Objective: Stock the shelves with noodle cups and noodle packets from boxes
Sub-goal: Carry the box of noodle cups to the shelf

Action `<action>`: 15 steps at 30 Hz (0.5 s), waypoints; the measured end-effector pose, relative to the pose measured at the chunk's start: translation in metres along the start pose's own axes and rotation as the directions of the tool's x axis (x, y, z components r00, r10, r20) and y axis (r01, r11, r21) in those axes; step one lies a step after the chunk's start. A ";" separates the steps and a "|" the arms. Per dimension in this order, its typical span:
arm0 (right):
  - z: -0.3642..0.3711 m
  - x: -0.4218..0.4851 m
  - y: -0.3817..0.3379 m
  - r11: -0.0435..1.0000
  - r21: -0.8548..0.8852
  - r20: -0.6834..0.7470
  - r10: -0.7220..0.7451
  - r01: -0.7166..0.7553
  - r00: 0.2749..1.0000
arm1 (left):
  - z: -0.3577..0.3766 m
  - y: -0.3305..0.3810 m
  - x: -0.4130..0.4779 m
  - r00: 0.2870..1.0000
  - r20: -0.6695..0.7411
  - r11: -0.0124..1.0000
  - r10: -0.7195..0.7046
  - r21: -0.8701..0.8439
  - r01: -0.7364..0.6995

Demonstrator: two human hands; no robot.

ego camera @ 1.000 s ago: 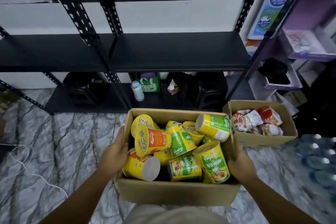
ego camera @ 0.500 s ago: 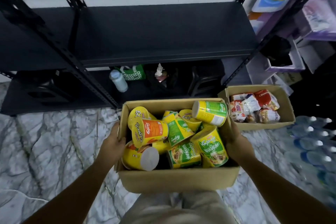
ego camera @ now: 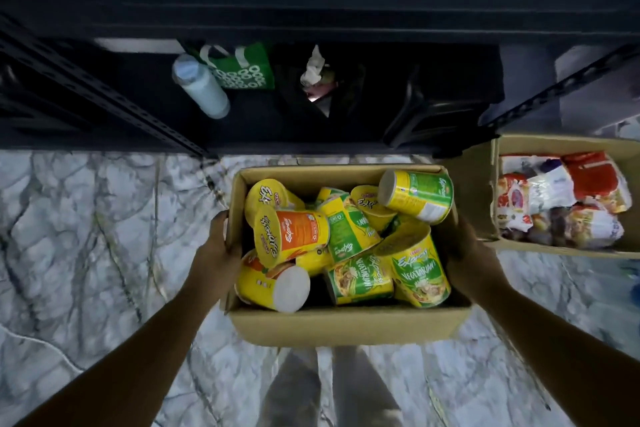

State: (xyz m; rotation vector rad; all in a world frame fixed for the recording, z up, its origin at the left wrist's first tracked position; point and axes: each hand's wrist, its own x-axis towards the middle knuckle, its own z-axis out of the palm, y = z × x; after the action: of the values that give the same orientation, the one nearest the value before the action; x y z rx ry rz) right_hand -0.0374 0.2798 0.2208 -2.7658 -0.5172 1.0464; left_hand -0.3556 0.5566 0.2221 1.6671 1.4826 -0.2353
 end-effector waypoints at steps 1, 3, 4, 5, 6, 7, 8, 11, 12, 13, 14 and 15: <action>0.014 0.019 0.004 1.000 -0.013 0.000 -0.005 0.005 1.000 | 0.013 -0.006 0.017 1.000 -0.004 1.000 -0.008 0.006 0.008; 0.043 0.056 0.009 0.999 -0.036 0.000 0.000 0.000 1.000 | 0.038 -0.017 0.052 1.000 -0.006 1.000 -0.028 0.010 0.028; 0.056 0.074 0.011 0.999 -0.036 0.003 0.009 -0.009 1.000 | 0.050 -0.023 0.070 0.999 -0.004 0.999 -0.037 0.010 0.037; 0.070 0.090 0.013 0.999 -0.029 0.002 0.018 -0.018 1.000 | 0.060 -0.029 0.088 0.999 -0.002 0.999 -0.043 0.010 0.043; 0.083 0.105 0.014 0.999 -0.022 -0.002 0.027 -0.027 1.000 | 0.070 -0.035 0.105 0.999 -0.001 0.999 -0.051 0.012 0.051; 0.095 0.119 0.015 0.999 -0.019 -0.011 0.030 -0.030 0.999 | 0.079 -0.040 0.122 0.998 -0.002 0.998 -0.056 0.015 0.056; 0.106 0.133 0.015 1.000 -0.017 -0.018 0.026 -0.026 0.999 | 0.088 -0.045 0.139 0.998 -0.005 0.998 -0.057 0.017 0.057; 0.130 0.174 0.011 1.000 -0.011 -0.036 0.014 -0.015 0.999 | 0.108 -0.055 0.185 1.000 -0.016 1.000 -0.026 0.003 0.027; 0.136 0.186 0.008 1.000 -0.020 -0.043 0.003 -0.003 0.999 | 0.113 -0.056 0.198 1.000 -0.022 1.000 -0.017 -0.011 0.017; 0.141 0.198 0.005 0.999 -0.032 -0.054 -0.006 0.004 0.999 | 0.117 -0.057 0.209 0.999 -0.033 1.000 -0.006 -0.026 0.005; 0.145 0.209 0.002 0.999 -0.041 -0.067 -0.010 0.008 0.998 | 0.120 -0.057 0.220 0.999 -0.047 0.999 0.004 -0.037 -0.006; 0.147 0.219 -0.003 0.999 -0.043 -0.080 -0.009 0.006 0.997 | 0.123 -0.057 0.229 0.998 -0.060 0.999 0.014 -0.045 -0.017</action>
State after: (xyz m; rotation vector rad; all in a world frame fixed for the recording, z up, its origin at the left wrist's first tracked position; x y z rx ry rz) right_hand 0.0175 0.3637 -0.0238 -2.8265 -0.5448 0.9287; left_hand -0.2951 0.6304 -0.0263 1.6612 1.5079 -0.1432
